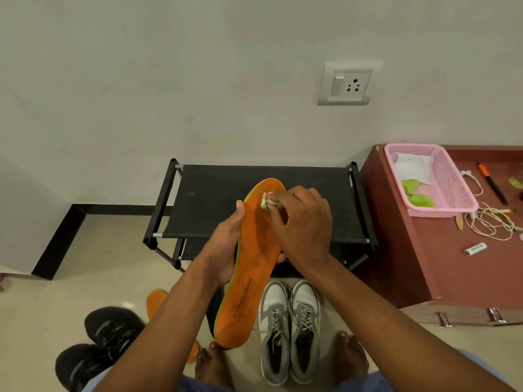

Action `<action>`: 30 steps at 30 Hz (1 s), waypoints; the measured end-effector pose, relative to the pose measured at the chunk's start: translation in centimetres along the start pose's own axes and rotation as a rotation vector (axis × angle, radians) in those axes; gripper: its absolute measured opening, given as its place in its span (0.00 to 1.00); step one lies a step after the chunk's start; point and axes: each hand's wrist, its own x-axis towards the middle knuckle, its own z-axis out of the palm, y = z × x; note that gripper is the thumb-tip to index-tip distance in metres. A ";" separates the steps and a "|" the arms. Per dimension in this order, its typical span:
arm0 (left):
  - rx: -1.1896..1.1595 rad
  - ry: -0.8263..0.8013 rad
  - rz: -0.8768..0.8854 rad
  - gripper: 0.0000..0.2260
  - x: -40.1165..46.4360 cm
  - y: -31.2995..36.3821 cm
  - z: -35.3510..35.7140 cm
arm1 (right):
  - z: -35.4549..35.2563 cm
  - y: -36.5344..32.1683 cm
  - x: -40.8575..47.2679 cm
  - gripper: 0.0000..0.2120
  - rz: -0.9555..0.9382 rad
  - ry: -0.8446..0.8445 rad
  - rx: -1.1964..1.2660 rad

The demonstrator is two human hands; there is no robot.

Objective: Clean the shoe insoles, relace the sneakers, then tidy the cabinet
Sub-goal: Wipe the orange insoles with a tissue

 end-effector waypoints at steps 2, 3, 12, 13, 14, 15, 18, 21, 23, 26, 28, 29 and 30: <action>0.019 0.037 0.048 0.28 0.0 0.2 -0.3 | 0.3 -0.3 -0.4 0.05 0.001 -0.029 0.013; 0.019 0.061 0.069 0.29 0.0 0.3 -0.6 | 0.5 -0.4 -0.6 0.05 -0.006 -0.052 0.032; -0.149 0.133 0.118 0.33 0.3 0.8 -1.9 | 1.5 -2.9 -2.9 0.08 -0.146 -0.247 0.233; -0.140 0.132 0.107 0.33 0.3 0.8 -1.8 | 1.5 -2.8 -2.7 0.08 -0.147 -0.231 0.223; -0.125 0.118 0.098 0.33 0.3 0.6 -1.6 | 1.4 -2.6 -2.4 0.07 -0.140 -0.203 0.209; -0.097 0.099 0.090 0.33 0.3 0.5 -1.3 | 1.2 -2.4 -2.0 0.05 -0.123 -0.169 0.194; -0.031 0.034 0.057 0.31 0.1 0.0 0.0 | 0.6 -1.2 -0.4 0.03 -0.037 -0.057 0.132; -0.033 -0.040 -0.010 0.29 -0.1 -0.3 0.6 | 0.0 0.5 1.0 0.03 0.064 0.050 0.096; -0.040 -0.061 -0.044 0.29 0.0 -0.4 0.6 | -0.2 1.2 1.4 0.04 0.094 0.074 0.112; -0.026 -0.047 -0.017 0.28 -0.2 -0.2 0.8 | 0.2 1.0 0.8 0.05 0.075 0.046 0.169; 0.005 0.004 0.031 0.28 -0.3 0.1 0.7 | 0.4 0.0 -0.1 0.06 0.040 -0.005 0.195; 0.020 0.038 0.050 0.29 -0.3 0.2 0.4 | 0.5 -0.6 -0.5 0.06 0.012 -0.039 0.211; 0.007 0.062 0.060 0.31 -0.3 0.3 0.0 | 0.6 -1.3 -1.1 0.05 -0.018 -0.075 0.233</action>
